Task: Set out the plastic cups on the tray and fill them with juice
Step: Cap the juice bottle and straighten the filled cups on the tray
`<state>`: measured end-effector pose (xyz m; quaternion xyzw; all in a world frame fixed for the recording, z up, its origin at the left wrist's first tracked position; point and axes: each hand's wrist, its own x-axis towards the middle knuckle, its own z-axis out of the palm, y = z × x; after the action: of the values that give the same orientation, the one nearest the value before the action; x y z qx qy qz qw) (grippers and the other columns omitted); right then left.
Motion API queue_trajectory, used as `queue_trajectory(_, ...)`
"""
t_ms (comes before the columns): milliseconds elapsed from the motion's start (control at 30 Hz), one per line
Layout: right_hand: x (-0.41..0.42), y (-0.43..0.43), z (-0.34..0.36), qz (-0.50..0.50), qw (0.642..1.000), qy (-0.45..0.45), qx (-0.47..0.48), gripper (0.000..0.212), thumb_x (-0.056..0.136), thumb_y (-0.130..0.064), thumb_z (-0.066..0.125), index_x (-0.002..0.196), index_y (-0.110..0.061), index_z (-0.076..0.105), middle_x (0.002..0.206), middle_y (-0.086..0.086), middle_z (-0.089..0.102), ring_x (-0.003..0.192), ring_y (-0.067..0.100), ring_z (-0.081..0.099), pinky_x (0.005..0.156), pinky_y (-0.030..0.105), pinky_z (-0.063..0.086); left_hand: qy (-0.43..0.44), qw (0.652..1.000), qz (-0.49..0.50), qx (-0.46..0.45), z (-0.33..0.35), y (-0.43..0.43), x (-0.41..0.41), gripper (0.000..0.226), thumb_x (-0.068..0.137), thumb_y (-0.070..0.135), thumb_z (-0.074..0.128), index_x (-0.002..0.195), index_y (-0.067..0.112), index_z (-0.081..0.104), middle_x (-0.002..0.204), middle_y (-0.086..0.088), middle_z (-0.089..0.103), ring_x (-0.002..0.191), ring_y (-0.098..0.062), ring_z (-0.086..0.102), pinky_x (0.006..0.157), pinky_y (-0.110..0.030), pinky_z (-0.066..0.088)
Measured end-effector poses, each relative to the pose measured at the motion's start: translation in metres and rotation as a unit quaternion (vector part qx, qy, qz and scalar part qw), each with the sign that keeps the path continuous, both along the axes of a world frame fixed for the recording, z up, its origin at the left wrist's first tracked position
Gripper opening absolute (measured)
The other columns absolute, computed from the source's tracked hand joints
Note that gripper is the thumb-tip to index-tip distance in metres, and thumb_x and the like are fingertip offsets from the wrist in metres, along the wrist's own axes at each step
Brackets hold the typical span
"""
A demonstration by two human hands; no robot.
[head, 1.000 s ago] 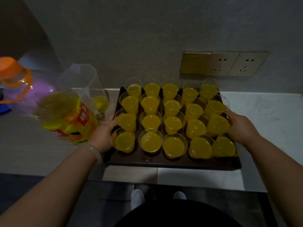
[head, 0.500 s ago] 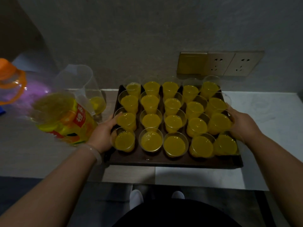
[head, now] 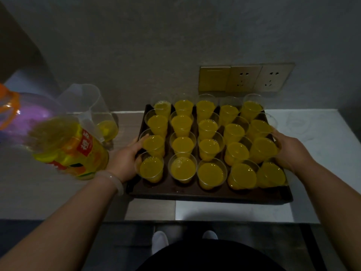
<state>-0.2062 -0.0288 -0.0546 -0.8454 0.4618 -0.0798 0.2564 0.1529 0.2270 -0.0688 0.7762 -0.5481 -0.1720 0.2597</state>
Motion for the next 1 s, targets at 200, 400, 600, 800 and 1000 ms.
queue_trajectory(200,-0.021,-0.01,0.003,-0.009,1.0,0.003,-0.003,0.063,0.086,-0.041,0.048,0.146,-0.024,0.036,0.11,0.02,0.063,0.097,0.039,0.059,0.076,0.032,0.038,0.017,0.999,-0.011,-0.032,0.004,-0.013,-0.027,0.063,0.086,0.02,0.066,0.138,0.031,0.034,0.146,-0.001,0.039,0.127,-0.02,0.043,0.106,-0.032,0.033)
queue_trajectory(400,-0.047,-0.017,0.013,-0.028,1.0,0.01,0.005,0.057,0.094,-0.022,0.056,0.147,-0.023,0.035,0.115,0.023,0.062,0.101,0.04,0.058,0.078,0.032,0.039,0.038,0.999,-0.023,-0.019,0.01,-0.032,-0.052,0.068,0.085,0.023,0.067,0.136,0.036,0.025,0.148,0.002,0.033,0.127,-0.011,0.034,0.107,-0.028,0.029)
queue_trajectory(600,-0.067,-0.019,0.017,-0.043,0.999,0.026,0.003,0.057,0.093,-0.017,0.058,0.146,-0.019,0.037,0.112,0.025,0.063,0.099,0.039,0.059,0.078,0.033,0.04,0.029,0.999,-0.038,-0.002,0.007,-0.048,-0.058,0.066,0.086,0.019,0.067,0.136,0.038,0.028,0.149,-0.004,0.037,0.129,-0.025,0.044,0.104,-0.027,0.032)
queue_trajectory(800,-0.085,-0.022,0.008,-0.048,0.999,0.016,0.013,0.054,0.093,-0.015,0.057,0.144,-0.018,0.039,0.106,0.024,0.063,0.088,0.032,0.056,0.077,0.033,0.04,0.033,0.998,-0.05,0.014,0.007,-0.057,-0.072,0.06,0.081,0.035,0.061,0.134,0.039,0.033,0.146,-0.004,0.042,0.125,-0.025,0.049,0.102,-0.028,0.036)
queue_trajectory(1000,-0.11,-0.043,0.002,-0.033,0.999,0.009,0.015,0.058,0.092,-0.026,0.056,0.146,-0.02,0.036,0.106,0.022,0.063,0.092,0.035,0.058,0.075,0.031,0.037,0.055,0.998,-0.039,-0.004,0.013,-0.069,-0.106,0.061,0.075,0.039,0.058,0.121,0.07,0.035,0.135,0.005,0.047,0.119,-0.015,0.048,0.099,-0.024,0.033)
